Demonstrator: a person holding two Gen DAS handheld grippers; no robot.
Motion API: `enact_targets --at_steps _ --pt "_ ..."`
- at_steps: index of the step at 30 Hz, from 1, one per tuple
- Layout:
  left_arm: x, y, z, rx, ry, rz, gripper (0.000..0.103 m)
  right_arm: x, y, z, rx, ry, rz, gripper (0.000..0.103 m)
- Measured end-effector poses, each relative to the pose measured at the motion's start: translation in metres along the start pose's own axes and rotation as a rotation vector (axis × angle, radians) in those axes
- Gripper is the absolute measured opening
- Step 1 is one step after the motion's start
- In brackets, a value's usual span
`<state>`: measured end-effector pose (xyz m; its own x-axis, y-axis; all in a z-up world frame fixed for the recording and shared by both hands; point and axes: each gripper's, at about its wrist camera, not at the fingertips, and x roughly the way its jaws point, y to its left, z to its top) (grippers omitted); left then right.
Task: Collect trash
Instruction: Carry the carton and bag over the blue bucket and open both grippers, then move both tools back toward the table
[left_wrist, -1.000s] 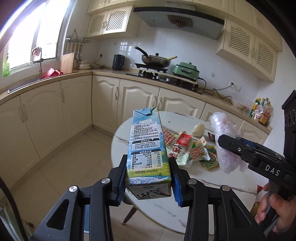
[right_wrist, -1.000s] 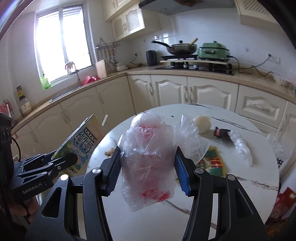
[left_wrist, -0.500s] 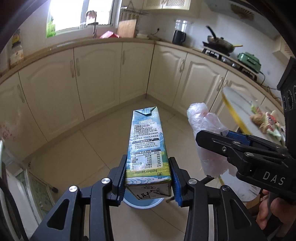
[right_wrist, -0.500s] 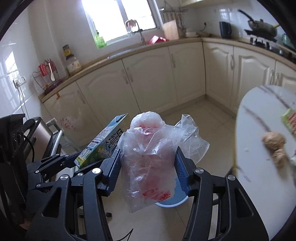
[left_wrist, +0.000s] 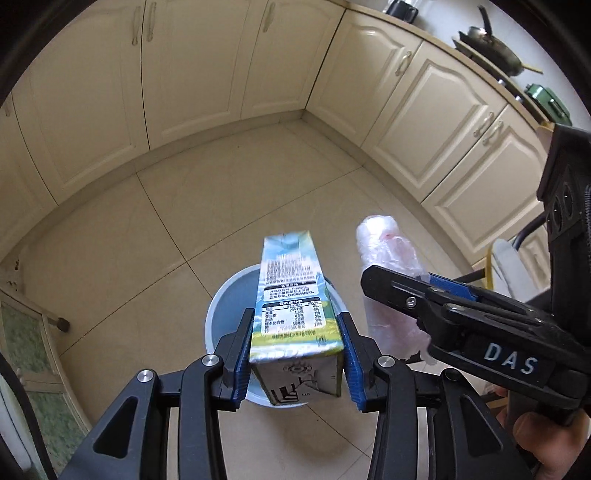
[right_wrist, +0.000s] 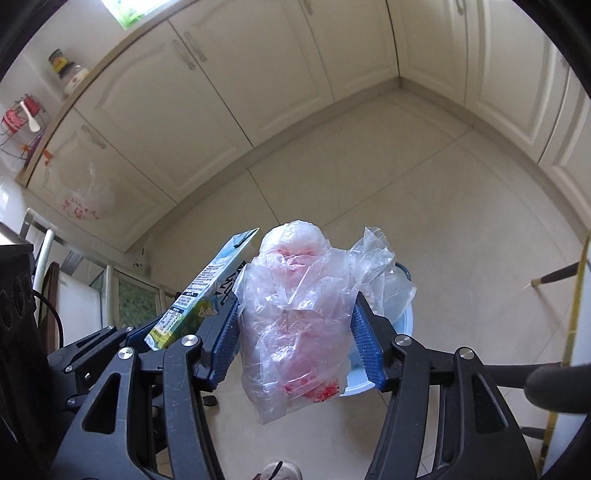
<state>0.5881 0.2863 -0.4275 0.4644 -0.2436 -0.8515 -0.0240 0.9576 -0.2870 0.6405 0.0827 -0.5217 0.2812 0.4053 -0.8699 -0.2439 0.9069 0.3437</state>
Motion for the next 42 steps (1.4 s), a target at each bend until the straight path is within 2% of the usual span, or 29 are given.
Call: enact_targets --at_steps 3,4,6,8,9,13,16,20,25,28,30,32,35,37,38,39,42 --pt "0.013 0.009 0.008 0.007 0.028 0.021 0.042 0.009 -0.007 0.003 0.018 0.009 0.004 0.066" --pt "0.012 0.002 0.011 0.008 0.029 0.022 0.048 0.008 -0.009 0.004 0.018 0.007 0.001 0.075" --pt "0.009 -0.002 0.021 0.015 0.016 0.047 0.058 0.005 -0.007 0.006 0.012 -0.012 0.006 0.077" --pt "0.001 -0.015 0.028 0.020 -0.004 0.071 0.061 0.002 -0.004 0.010 0.000 -0.028 0.004 0.091" --pt "-0.006 -0.019 0.029 0.022 -0.016 0.083 0.061 -0.003 -0.002 0.010 -0.008 -0.040 -0.001 0.094" --pt "-0.041 -0.036 0.031 0.024 -0.081 0.161 0.061 -0.026 0.017 0.012 -0.028 -0.072 -0.007 0.094" --pt "-0.087 -0.042 0.027 0.025 -0.161 0.236 0.065 -0.061 0.038 0.011 -0.061 -0.130 -0.034 0.095" --pt "-0.168 -0.057 0.012 0.024 -0.314 0.318 0.075 -0.126 0.076 0.005 -0.123 -0.248 -0.060 0.098" --pt "-0.248 -0.098 -0.012 0.036 -0.473 0.338 0.084 -0.230 0.116 -0.018 -0.203 -0.455 -0.137 0.102" --pt "-0.294 -0.132 -0.039 0.057 -0.563 0.335 0.094 -0.300 0.126 -0.040 -0.220 -0.567 -0.170 0.103" --pt "-0.317 -0.169 -0.062 0.080 -0.623 0.329 0.095 -0.342 0.134 -0.052 -0.228 -0.623 -0.197 0.103" --pt "-0.333 -0.203 -0.075 0.096 -0.669 0.299 0.101 -0.384 0.140 -0.068 -0.232 -0.685 -0.229 0.103" --pt "-0.367 -0.219 -0.115 0.112 -0.741 0.262 0.102 -0.443 0.147 -0.095 -0.230 -0.764 -0.271 0.103" --pt "-0.388 -0.215 -0.166 0.121 -0.761 0.250 0.102 -0.478 0.148 -0.113 -0.211 -0.806 -0.291 0.103" --pt "-0.397 -0.223 -0.175 0.128 -0.775 0.240 0.102 -0.497 0.147 -0.122 -0.202 -0.821 -0.299 0.103" --pt "-0.409 -0.218 -0.201 0.132 -0.788 0.233 0.102 -0.512 0.148 -0.130 -0.196 -0.834 -0.307 0.103" --pt "-0.435 -0.227 -0.251 0.148 -0.815 0.207 0.102 -0.554 0.146 -0.156 -0.173 -0.880 -0.343 0.103"
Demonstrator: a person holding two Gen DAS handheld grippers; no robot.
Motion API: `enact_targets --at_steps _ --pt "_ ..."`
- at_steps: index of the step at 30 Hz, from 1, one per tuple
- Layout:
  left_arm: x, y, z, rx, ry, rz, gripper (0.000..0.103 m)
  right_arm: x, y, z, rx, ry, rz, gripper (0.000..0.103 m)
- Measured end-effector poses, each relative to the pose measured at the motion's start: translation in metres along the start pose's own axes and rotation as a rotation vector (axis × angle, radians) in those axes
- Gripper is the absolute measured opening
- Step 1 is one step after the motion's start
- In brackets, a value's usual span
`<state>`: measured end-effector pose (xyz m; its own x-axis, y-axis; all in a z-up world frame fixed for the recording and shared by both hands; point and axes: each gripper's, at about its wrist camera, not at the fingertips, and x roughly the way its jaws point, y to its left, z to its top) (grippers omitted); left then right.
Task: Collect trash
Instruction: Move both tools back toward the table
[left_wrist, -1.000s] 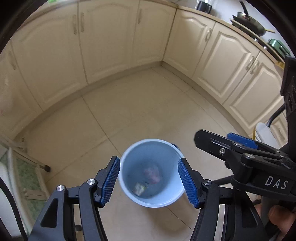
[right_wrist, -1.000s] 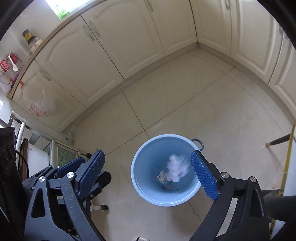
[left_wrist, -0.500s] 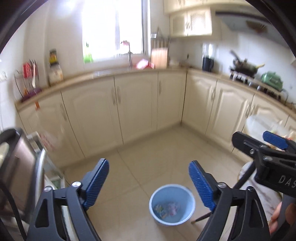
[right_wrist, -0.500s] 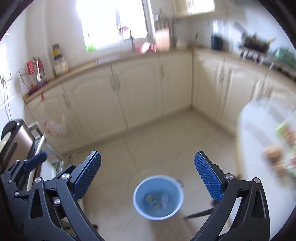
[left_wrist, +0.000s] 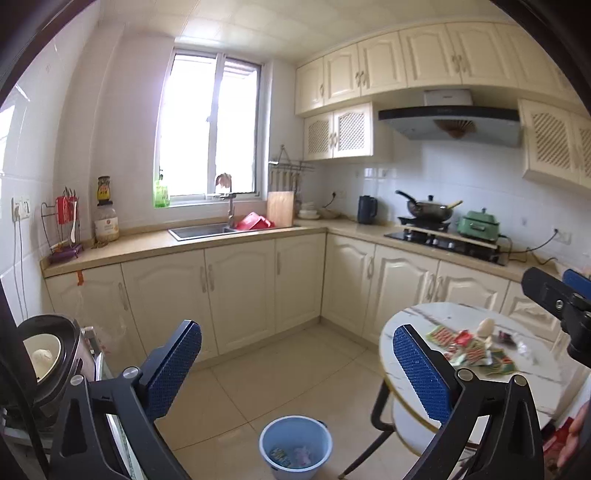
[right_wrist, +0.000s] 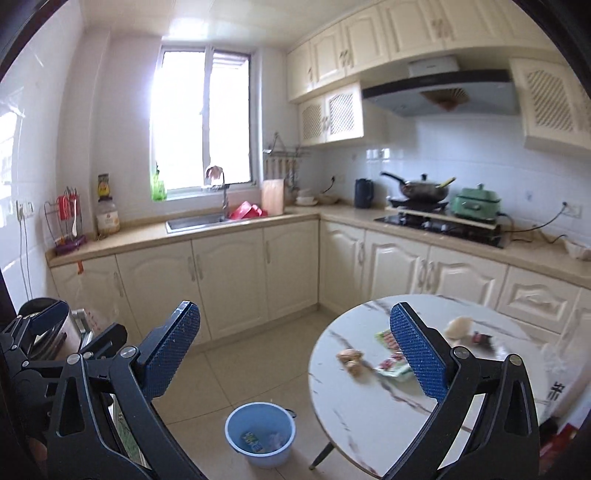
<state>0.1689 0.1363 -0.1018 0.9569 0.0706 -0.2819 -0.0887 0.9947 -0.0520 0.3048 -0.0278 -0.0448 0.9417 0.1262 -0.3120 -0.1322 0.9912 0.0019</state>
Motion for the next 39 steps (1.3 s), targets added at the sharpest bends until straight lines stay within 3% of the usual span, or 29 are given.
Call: enact_targets --at_steps 8,17,27,31,39 --pt "-0.159 0.004 -0.017 -0.001 -0.106 -0.060 0.102 -0.098 -0.039 0.010 0.006 -0.080 -0.068 0.103" --pt "-0.260 -0.011 -0.046 0.047 -0.189 -0.101 0.102 -0.161 -0.061 0.011 0.022 -0.134 -0.142 0.103" --pt "-0.249 -0.023 -0.051 0.080 -0.184 -0.129 0.102 -0.181 -0.084 0.013 0.047 -0.160 -0.191 0.103" --pt "-0.219 -0.023 -0.030 0.083 -0.178 -0.131 0.102 -0.182 -0.088 0.011 0.055 -0.153 -0.197 0.103" --pt "-0.197 -0.038 -0.003 0.083 -0.163 -0.133 0.102 -0.173 -0.098 0.008 0.064 -0.132 -0.209 0.103"
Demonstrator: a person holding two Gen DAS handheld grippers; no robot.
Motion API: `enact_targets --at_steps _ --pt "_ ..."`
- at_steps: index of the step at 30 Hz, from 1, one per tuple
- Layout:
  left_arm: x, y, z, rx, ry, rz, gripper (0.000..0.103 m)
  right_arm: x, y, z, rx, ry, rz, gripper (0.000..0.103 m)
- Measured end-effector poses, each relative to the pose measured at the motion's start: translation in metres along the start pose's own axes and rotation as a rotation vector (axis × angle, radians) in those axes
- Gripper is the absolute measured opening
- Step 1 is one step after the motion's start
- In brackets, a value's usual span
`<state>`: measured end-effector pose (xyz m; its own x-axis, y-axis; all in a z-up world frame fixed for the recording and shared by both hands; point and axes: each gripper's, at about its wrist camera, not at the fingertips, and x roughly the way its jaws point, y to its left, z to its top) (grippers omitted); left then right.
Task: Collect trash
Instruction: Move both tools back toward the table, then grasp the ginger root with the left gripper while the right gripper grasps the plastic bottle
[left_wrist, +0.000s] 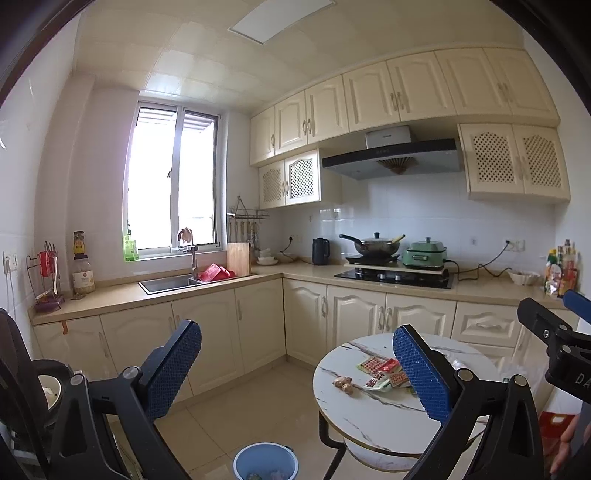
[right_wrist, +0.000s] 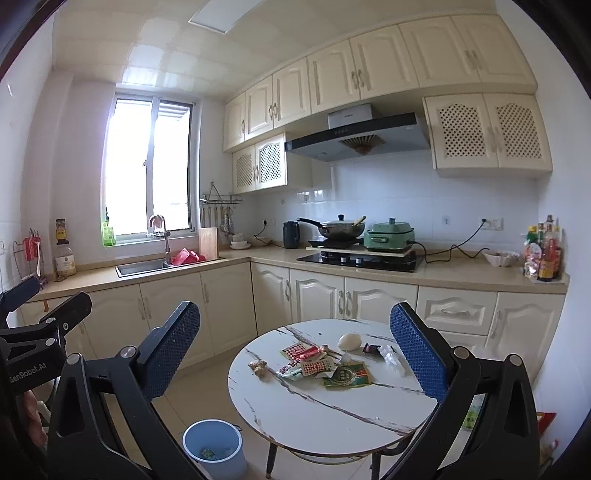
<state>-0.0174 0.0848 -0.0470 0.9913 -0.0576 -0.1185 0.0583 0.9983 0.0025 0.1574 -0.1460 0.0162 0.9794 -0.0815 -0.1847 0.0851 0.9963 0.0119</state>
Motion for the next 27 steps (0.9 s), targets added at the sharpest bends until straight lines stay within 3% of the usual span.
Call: enact_targets --at_steps 7,12,19,27 --pt "0.036 -0.008 0.012 -0.004 0.026 -0.029 0.102 0.018 -0.012 -0.007 0.019 0.038 -0.018 0.103" --pt "0.081 -0.019 0.009 -0.008 0.088 -0.050 0.102 0.036 -0.030 -0.020 0.035 0.081 -0.060 0.103" --pt "0.167 -0.044 0.005 -0.001 0.220 -0.094 0.102 0.085 -0.077 -0.056 0.087 0.198 -0.141 0.103" --pt "0.294 -0.073 -0.013 0.034 0.397 -0.130 0.102 0.158 -0.124 -0.112 0.129 0.375 -0.180 0.103"
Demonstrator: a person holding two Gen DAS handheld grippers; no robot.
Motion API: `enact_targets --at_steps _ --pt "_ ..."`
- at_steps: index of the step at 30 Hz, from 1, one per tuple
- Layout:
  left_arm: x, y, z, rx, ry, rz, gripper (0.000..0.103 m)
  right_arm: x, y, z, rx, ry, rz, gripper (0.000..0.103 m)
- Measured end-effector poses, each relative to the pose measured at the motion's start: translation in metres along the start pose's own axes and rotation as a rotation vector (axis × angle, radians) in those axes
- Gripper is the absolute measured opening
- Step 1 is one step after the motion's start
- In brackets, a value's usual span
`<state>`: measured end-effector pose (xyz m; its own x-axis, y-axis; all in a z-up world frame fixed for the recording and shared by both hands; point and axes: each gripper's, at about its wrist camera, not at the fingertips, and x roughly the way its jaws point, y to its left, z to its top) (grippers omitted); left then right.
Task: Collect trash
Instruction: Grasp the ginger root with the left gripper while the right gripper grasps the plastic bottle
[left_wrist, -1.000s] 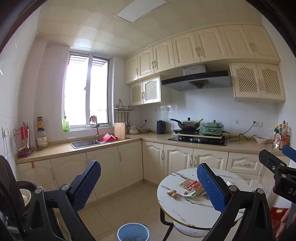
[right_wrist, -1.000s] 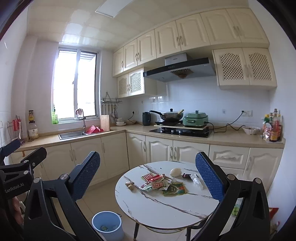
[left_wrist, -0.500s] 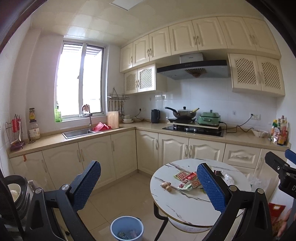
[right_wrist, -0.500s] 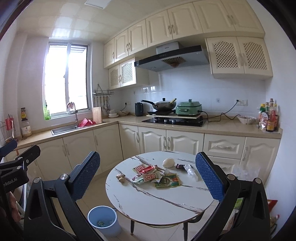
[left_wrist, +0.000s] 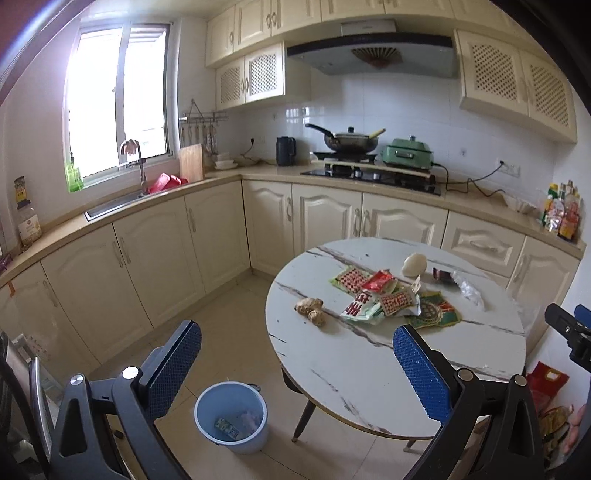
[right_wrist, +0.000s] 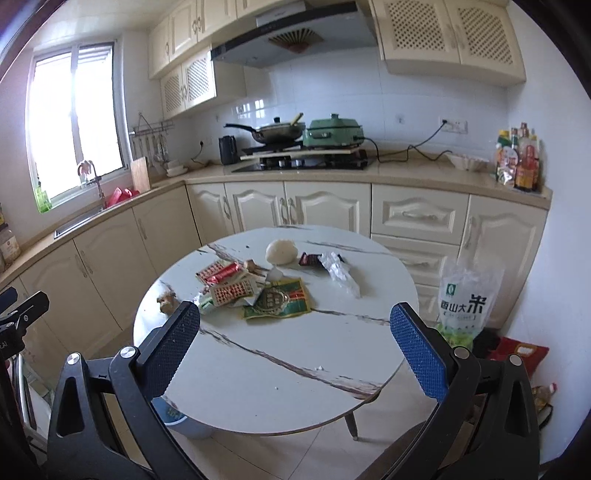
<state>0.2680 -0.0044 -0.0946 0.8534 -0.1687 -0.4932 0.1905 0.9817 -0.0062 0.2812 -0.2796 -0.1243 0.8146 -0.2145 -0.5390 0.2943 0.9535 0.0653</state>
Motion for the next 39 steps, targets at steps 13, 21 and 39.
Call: enact_targets --at_steps 13,21,39 --pt "0.211 -0.004 0.048 0.026 0.194 0.018 0.102 0.132 -0.028 0.011 -0.029 0.141 -0.046 0.103" --pt "0.322 0.000 0.065 0.050 0.285 0.017 0.099 0.225 -0.061 0.035 -0.086 0.229 -0.055 0.103" --pt "0.416 0.012 0.075 0.019 0.305 -0.069 0.059 0.314 -0.090 0.035 -0.081 0.399 0.014 0.029"
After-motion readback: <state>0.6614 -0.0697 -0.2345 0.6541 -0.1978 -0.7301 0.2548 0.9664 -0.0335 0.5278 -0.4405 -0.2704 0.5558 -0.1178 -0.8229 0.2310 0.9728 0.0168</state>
